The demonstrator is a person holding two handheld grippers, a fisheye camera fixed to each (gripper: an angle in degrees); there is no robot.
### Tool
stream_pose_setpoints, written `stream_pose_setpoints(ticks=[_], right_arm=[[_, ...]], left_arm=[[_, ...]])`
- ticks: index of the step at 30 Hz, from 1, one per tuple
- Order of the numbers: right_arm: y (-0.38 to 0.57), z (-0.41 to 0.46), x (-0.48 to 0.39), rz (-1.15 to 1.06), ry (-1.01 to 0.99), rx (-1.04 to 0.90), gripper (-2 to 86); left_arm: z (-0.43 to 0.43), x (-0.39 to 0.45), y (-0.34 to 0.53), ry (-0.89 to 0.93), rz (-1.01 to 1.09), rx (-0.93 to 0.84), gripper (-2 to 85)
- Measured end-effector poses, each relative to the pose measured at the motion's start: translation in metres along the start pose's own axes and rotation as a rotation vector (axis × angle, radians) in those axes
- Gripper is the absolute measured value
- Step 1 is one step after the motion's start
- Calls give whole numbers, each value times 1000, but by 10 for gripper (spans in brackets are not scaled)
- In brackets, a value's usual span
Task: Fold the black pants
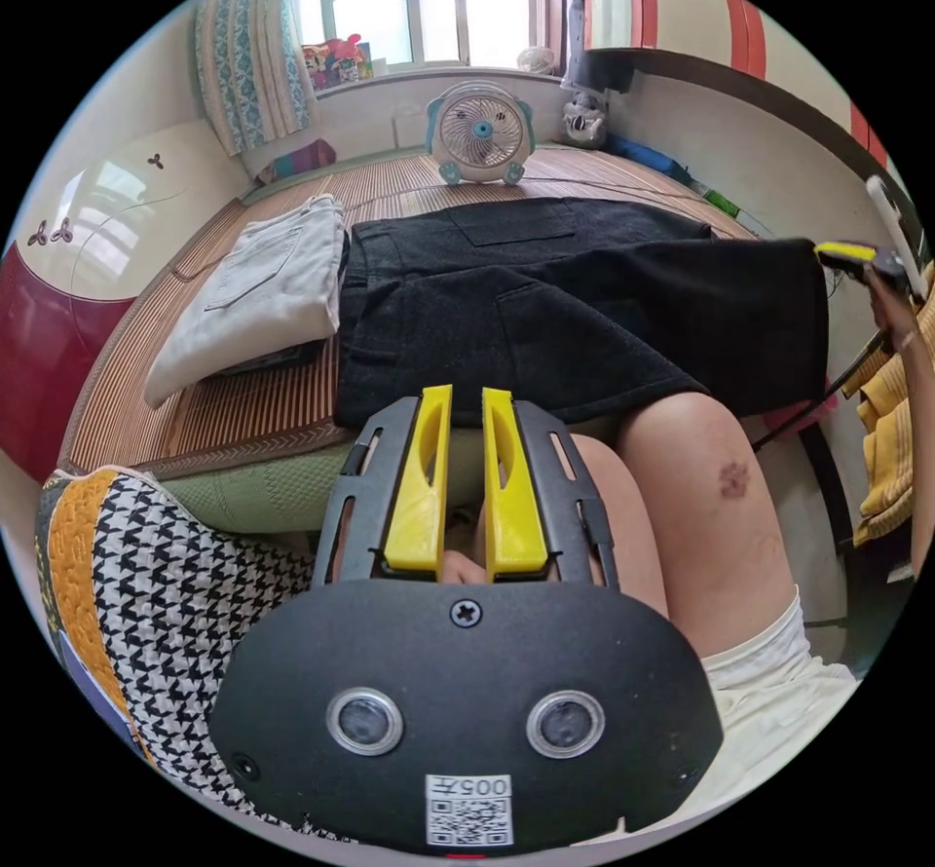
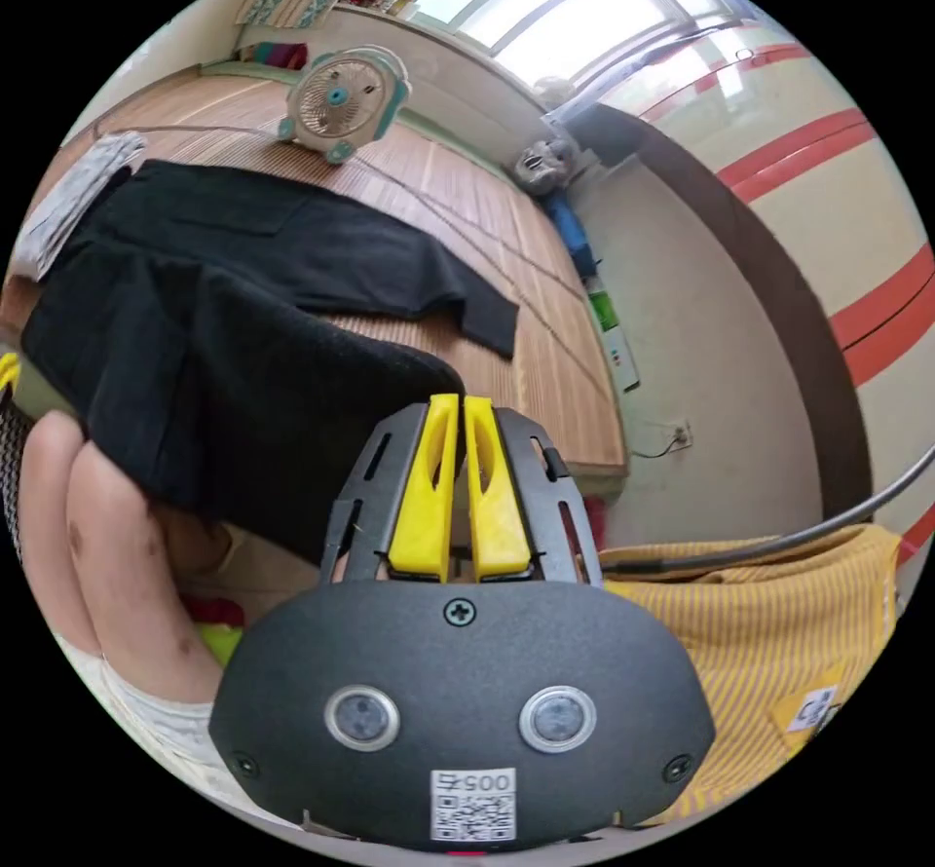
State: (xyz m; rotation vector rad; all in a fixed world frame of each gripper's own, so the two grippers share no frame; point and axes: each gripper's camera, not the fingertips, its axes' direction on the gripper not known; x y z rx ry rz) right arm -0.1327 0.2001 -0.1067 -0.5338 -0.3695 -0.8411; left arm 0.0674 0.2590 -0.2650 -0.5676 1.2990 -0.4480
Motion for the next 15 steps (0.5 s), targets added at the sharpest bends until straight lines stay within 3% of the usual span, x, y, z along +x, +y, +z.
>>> stream_pose_setpoints(ticks=[4,6,8,12,15], right_arm=[[-71,68,-3,38,108,-166,18],[-69,82,-4,66,28,-200,27],[-44,86,0,138,-72,-146,44],[20,107,15,148,-76,-126,54],[86,125,57,273,-127,-108,58]], left_arm=[[-9,3,-5,1,-23,34,65],[-14,1,-5,-15,-27,45,66],[-15,-3,-4,-23,-30,50,66],[-4,-16,-2,-33,-34,14,66],[7,-18,-3,-32,-34,-10,66]])
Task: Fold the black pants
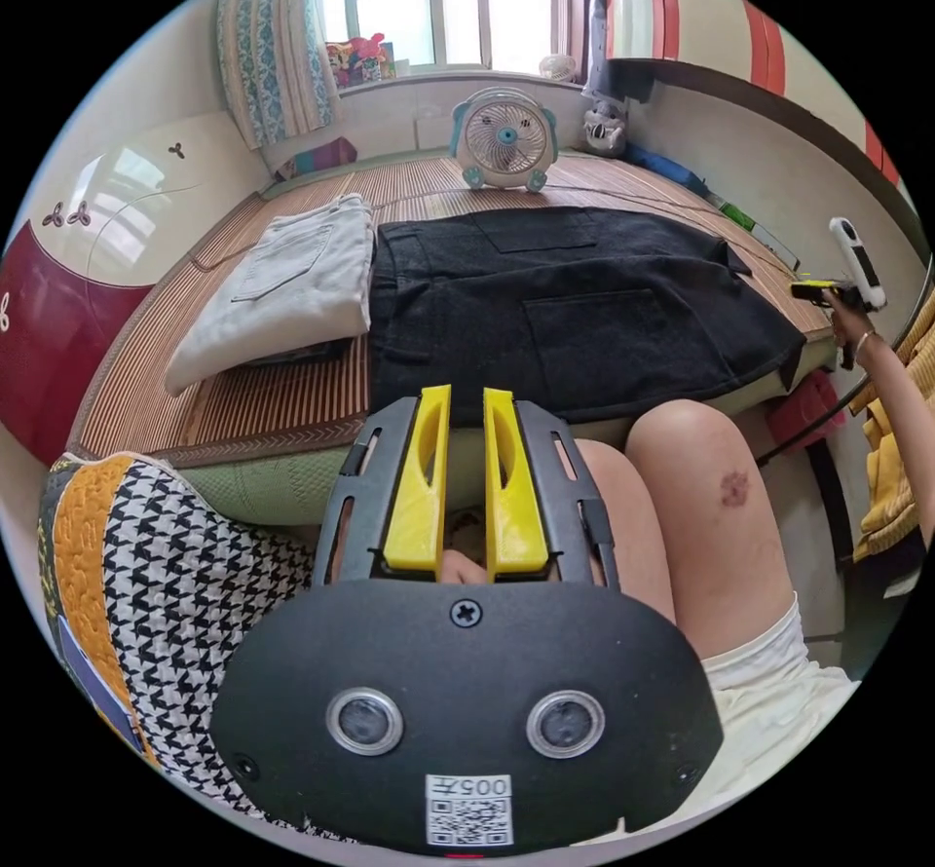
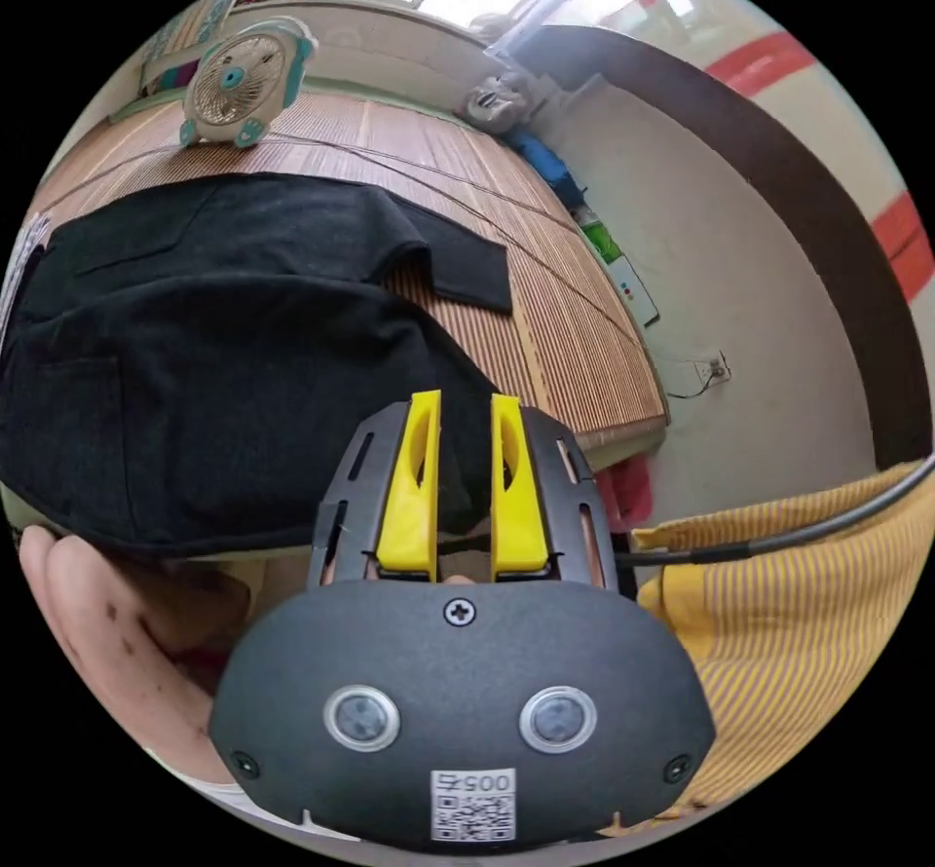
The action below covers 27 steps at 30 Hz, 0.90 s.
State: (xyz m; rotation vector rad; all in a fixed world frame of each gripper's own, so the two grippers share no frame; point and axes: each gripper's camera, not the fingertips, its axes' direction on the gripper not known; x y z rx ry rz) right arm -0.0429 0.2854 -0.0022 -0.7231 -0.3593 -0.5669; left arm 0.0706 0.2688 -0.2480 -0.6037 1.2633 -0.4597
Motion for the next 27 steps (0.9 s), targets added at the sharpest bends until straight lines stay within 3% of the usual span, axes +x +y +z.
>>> stream_pose_setpoints(ticks=[5,11,21,24,27], right_arm=[[79,58,107,281,-220,-106,73],[112,104,139,436,-369,-93,92],[87,163,150,480,-482,-155,92],[82,173,160,531,-607,-210,50],[63,158,160,375,-527,-293,-5]], left_arm=[[15,15,-8,20,12,-11,66],[23,44,-24,21,46,-11,67],[39,54,-23,-39,22,-66,66],[44,57,-23,-58,8,-74,66],[49,60,-28,-56,0,-69,65]])
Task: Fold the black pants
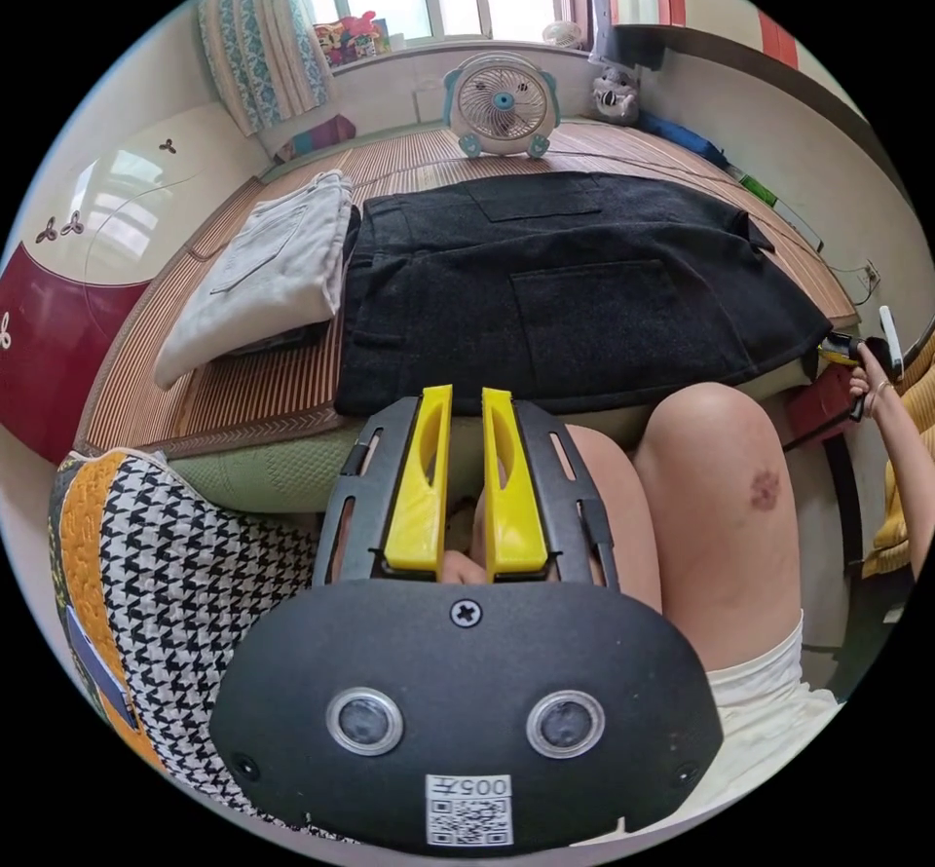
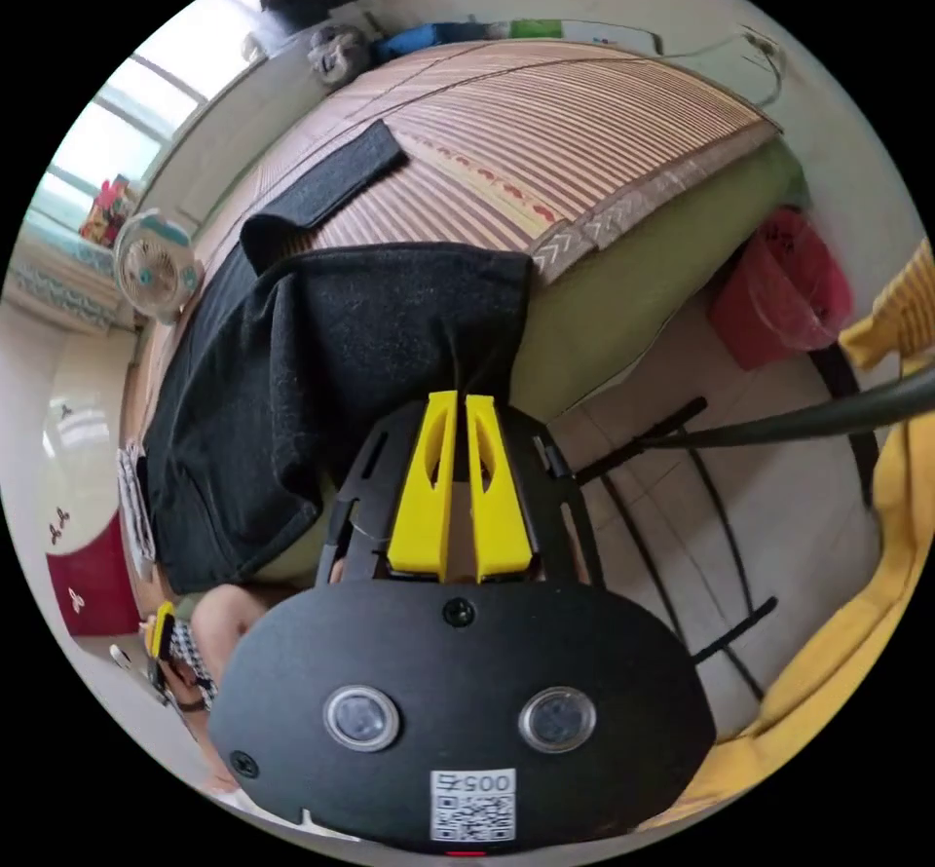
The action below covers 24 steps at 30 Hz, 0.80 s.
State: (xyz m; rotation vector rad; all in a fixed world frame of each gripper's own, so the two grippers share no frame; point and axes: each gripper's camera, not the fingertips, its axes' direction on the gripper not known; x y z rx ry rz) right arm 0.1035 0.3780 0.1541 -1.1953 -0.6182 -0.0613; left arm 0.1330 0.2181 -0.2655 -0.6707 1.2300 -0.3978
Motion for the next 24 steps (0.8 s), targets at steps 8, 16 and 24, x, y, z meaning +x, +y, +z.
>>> stream_pose_setpoints(ticks=[8,16,24], right_arm=[[-60,-125,-52,-278,348,267,-12],[-90,-113,-47,-1,455,352,-2],[-35,-45,-84,-175,329,211,41]], left_arm=[[4,18,-15,37,18,21,64],[-17,16,5,67,-1,53,64],[-22,-6,8,56,-10,60,64]])
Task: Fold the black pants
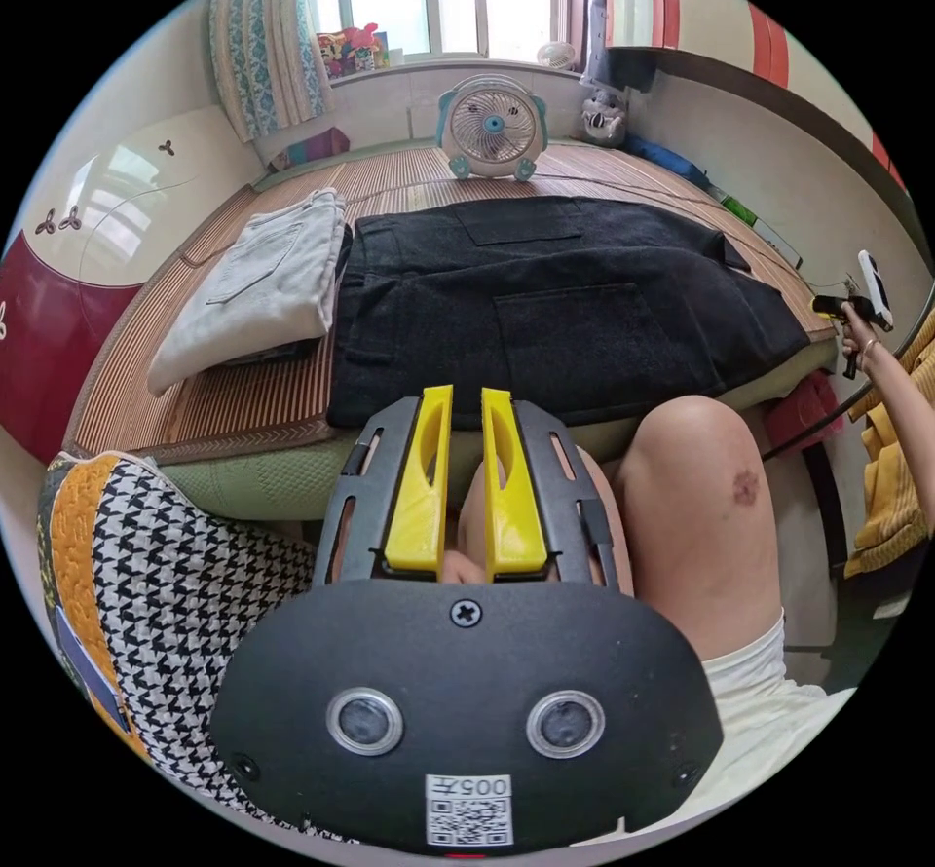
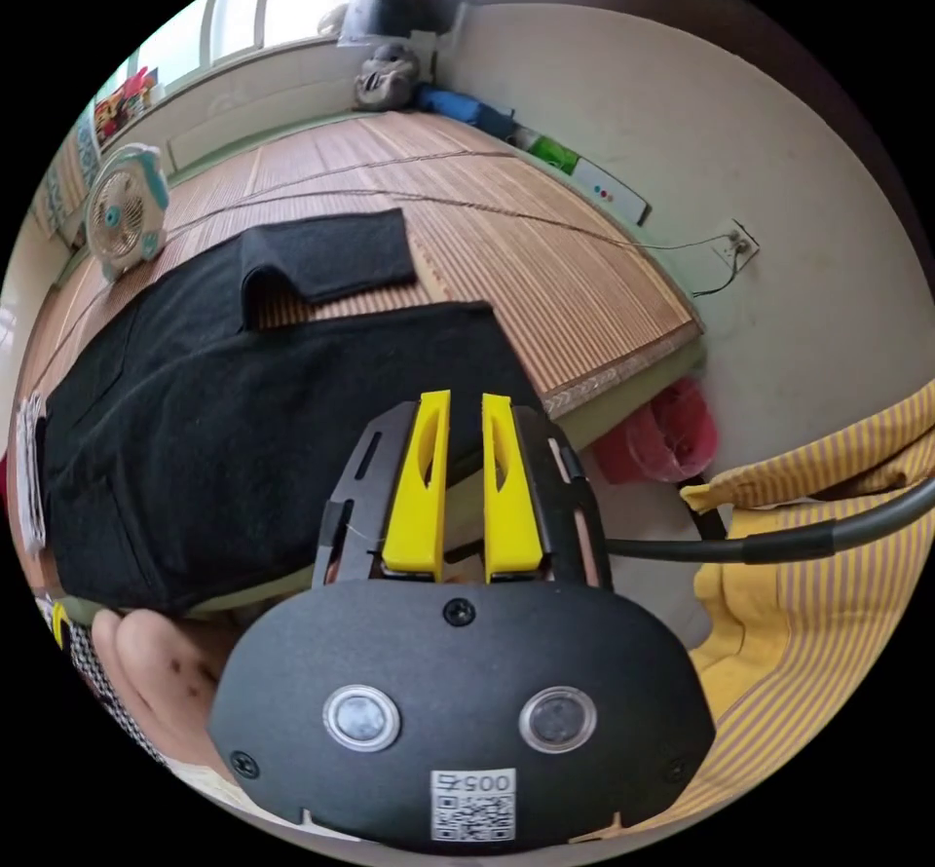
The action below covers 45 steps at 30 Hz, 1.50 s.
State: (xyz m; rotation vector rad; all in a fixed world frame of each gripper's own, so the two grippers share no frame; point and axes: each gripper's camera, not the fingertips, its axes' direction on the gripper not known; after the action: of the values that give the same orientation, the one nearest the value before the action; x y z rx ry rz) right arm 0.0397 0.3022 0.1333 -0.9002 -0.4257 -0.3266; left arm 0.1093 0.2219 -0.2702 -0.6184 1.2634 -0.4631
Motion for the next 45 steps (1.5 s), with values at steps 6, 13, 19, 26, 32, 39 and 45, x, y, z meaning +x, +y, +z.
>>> stream_pose_setpoints(ticks=[6,13,19,26,32,39,45], right_arm=[[17,-1,-44,-123,-33,-14,63],[2,-3,-54,-90,-81,-8,68],[-26,7,-54,-24,-156,10,57],[-99,32,-72,59,-232,43,59],[-153,67,-92,193,-277,32,74],[-185,100,-120,59,-8,20,79],[-220,111,-98,193,-22,-44,109]], left_arm=[[-16,14,-14,30,48,72,64],[-26,33,-34,46,116,125,65],[-11,40,-59,57,133,120,64],[21,31,-83,76,110,75,64],[27,16,-105,88,122,112,64],[39,-12,-123,162,88,126,64],[62,-17,-139,175,97,110,64]])
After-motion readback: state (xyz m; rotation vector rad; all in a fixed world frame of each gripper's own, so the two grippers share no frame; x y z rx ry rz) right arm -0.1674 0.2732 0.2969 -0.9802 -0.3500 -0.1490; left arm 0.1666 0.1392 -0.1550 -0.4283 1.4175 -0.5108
